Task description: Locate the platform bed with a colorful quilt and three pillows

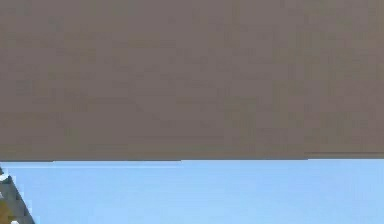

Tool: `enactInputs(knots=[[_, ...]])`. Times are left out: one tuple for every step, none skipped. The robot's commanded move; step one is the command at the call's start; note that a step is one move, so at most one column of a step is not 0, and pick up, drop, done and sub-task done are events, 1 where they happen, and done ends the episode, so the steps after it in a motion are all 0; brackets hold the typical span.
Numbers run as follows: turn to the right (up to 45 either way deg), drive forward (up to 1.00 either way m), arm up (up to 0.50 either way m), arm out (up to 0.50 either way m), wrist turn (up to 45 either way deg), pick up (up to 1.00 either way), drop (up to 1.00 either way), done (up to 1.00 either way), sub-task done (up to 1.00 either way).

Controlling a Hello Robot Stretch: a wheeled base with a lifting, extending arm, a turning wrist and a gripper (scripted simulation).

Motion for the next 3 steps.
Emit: enactInputs(knots=[[45.0,0.0,0.0,0.0,0.0,0.0,0.0,0.0,0.0],[24.0,0.0,0.0,0.0,0.0,0.0,0.0,0.0,0.0],[0.0,1.0,0.0,0.0,0.0,0.0,0.0,0.0,0.0]])
